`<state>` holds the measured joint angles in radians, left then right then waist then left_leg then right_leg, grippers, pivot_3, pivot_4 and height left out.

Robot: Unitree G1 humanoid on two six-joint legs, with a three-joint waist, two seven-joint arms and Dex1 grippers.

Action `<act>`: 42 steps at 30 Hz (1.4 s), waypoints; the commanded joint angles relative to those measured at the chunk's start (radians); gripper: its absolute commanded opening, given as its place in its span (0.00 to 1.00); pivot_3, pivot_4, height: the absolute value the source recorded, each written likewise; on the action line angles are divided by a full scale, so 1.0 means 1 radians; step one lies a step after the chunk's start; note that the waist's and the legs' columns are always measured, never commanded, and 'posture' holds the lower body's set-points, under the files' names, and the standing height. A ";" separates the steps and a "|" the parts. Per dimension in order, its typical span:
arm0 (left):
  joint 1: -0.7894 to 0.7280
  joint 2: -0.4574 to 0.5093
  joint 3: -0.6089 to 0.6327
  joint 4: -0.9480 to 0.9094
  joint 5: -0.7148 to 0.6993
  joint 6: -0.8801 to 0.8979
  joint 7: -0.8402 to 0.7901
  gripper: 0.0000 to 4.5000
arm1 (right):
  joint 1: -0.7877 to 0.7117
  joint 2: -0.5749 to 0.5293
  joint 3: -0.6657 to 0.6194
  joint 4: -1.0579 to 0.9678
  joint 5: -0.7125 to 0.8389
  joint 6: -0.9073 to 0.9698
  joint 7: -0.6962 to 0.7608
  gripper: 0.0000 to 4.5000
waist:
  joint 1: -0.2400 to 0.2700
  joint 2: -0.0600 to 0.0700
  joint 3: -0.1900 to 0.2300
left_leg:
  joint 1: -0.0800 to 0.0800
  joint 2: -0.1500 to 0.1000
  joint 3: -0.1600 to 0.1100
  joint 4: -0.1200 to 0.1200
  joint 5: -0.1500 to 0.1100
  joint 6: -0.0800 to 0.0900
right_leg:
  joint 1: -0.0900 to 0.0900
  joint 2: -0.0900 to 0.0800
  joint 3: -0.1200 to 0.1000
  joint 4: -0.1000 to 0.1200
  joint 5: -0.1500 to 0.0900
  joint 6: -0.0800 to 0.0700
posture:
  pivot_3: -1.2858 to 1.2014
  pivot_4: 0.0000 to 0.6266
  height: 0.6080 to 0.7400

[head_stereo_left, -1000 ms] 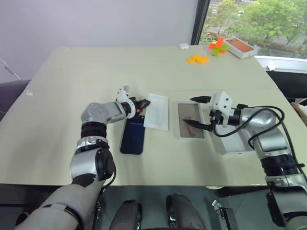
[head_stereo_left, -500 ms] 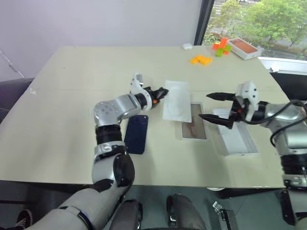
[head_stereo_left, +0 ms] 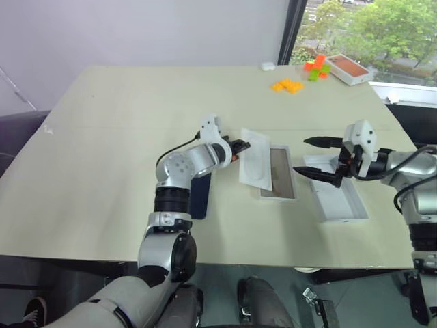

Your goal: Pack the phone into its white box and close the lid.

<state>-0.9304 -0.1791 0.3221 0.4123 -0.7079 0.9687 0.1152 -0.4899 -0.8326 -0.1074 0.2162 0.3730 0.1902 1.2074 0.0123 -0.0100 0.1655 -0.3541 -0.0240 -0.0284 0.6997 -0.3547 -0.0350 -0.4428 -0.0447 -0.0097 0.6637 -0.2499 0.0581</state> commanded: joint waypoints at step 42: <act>0.030 0.299 0.147 -0.180 -0.159 -0.007 -0.111 0.00 | 0.119 0.218 0.393 -0.434 -0.200 0.098 -0.105 0.01 | -0.004 -0.002 0.001 | 0.000 0.000 -0.002 0.000 0.000 -0.001 | 0.000 0.000 -0.001 0.000 0.000 0.000 | 0.52 0.24 1.00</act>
<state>-0.8739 0.1119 0.4634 0.2475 -0.8516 0.9820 0.0180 -0.3753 -0.6182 0.2842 -0.1745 0.1684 0.2808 1.1170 0.0080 -0.0123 0.1668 -0.3544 -0.0237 -0.0306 0.7001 -0.3544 -0.0356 -0.4428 -0.0447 -0.0108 0.6633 -0.2498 0.0581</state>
